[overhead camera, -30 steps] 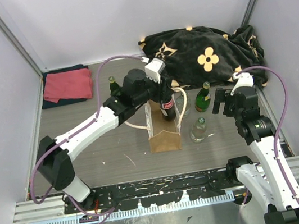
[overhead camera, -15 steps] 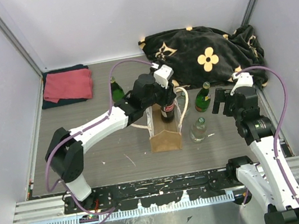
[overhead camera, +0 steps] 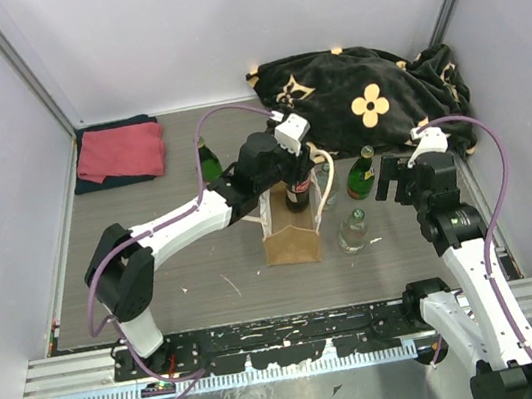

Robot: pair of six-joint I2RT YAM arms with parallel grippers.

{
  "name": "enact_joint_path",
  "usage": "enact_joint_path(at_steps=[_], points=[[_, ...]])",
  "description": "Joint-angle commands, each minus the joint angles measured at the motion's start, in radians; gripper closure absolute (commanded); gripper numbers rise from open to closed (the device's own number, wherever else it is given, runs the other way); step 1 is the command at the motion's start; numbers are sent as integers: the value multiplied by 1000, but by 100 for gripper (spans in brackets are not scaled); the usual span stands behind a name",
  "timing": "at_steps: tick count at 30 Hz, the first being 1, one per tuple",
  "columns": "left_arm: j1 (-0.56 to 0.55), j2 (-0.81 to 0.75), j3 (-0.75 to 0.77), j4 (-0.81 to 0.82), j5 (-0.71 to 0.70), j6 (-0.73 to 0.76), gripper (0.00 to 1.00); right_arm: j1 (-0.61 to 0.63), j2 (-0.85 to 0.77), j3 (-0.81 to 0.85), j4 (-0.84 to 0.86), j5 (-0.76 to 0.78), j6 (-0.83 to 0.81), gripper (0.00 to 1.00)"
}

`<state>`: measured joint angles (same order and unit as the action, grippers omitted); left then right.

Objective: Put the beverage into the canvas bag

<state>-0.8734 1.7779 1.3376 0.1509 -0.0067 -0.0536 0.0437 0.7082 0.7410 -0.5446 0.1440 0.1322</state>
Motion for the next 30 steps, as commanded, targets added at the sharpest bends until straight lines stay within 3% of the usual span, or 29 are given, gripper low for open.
enact_joint_path(at_steps=[1,15,16,17,20,22,25,30], points=[[-4,-24,-3,235,-31,-13,100,-4,4,3,56,-7,-16,0],[-5,-21,-98,242,-46,-45,100,-4,1,3,54,-5,-13,0],[-5,-19,-98,237,-46,-45,95,-4,2,3,55,-5,-12,0],[-4,-18,-94,230,-43,-45,83,-4,2,3,55,-4,-12,0],[-4,-24,-76,202,-29,-45,37,-4,4,4,55,-7,-14,0],[-4,-31,-60,176,-27,-43,21,-4,5,3,55,-10,-14,0],[-4,-48,-38,131,-29,-42,9,-4,3,3,54,-11,-13,0],[-4,-94,-34,87,-28,-45,4,-4,-6,4,47,-11,-12,0]])
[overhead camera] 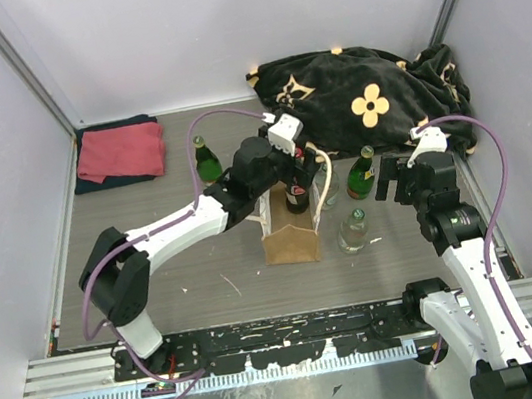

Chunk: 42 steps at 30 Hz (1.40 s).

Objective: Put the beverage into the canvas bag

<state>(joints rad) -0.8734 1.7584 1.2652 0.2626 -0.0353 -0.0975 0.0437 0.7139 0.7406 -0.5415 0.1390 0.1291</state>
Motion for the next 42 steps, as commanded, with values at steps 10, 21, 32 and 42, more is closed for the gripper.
enact_joint_path(at_steps=[10,21,32,42], points=[[13,-312,-74,-172,-72,-7,1,-4,-44,20,10,1,-10,0],[425,-370,-113,-204,-26,-1,2,-4,-41,13,14,-5,-3,0],[522,-173,-140,21,59,8,2,-4,-21,20,9,2,-10,0],[522,-30,-205,202,47,29,0,-4,-1,28,11,-1,-14,0]])
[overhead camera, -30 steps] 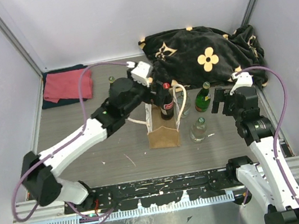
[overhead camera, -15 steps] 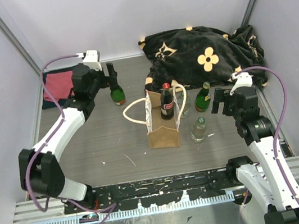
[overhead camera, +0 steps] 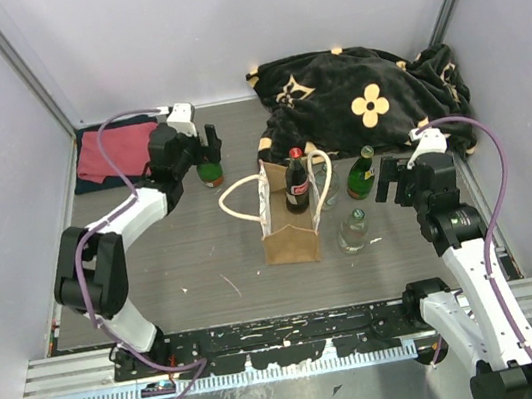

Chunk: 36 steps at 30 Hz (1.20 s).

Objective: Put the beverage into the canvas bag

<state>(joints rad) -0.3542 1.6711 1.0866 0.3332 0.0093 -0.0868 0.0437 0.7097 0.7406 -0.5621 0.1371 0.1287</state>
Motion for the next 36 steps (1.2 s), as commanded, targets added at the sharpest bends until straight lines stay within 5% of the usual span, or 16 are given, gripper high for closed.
enact_joint_path(at_steps=[1,8,16,17,24,36], points=[[2,74,-25,145,-1,21,0,-4,6,27,32,1,-13,0],[3,163,0,218,-16,25,15,-4,10,15,43,-8,13,0],[3,155,-11,269,-14,9,96,-4,9,15,36,-10,23,0],[3,144,-13,264,-10,9,100,-4,8,16,36,-10,26,0],[3,-3,22,159,38,28,100,-4,-2,20,28,-20,44,0],[-24,-250,308,-275,217,-59,100,-4,-16,39,18,-28,51,0]])
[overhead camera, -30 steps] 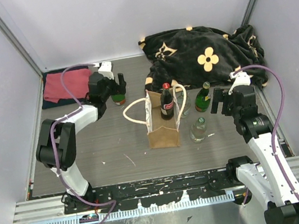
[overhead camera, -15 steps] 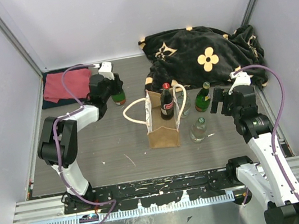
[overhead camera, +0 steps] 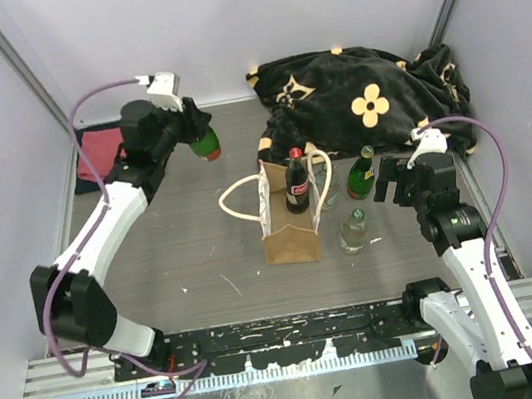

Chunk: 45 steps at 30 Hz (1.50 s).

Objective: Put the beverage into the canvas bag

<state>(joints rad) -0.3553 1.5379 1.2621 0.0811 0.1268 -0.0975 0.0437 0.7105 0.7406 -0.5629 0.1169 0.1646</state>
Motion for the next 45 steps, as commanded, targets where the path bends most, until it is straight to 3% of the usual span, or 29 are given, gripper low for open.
enact_joint_path(at_steps=[1,9,19,34,45], points=[[-36,-131,146,-45,113,-49,100,-5,-17,40,19,-9,16,0],[-205,-196,207,-151,142,-72,100,-4,-20,34,29,-19,28,0],[-355,-156,121,-60,99,-117,100,-4,-39,14,29,-10,26,0],[-373,-31,-24,129,82,-177,100,-4,-7,26,41,-17,11,0],[-379,53,-151,290,40,-81,100,-4,4,12,62,-19,19,0]])
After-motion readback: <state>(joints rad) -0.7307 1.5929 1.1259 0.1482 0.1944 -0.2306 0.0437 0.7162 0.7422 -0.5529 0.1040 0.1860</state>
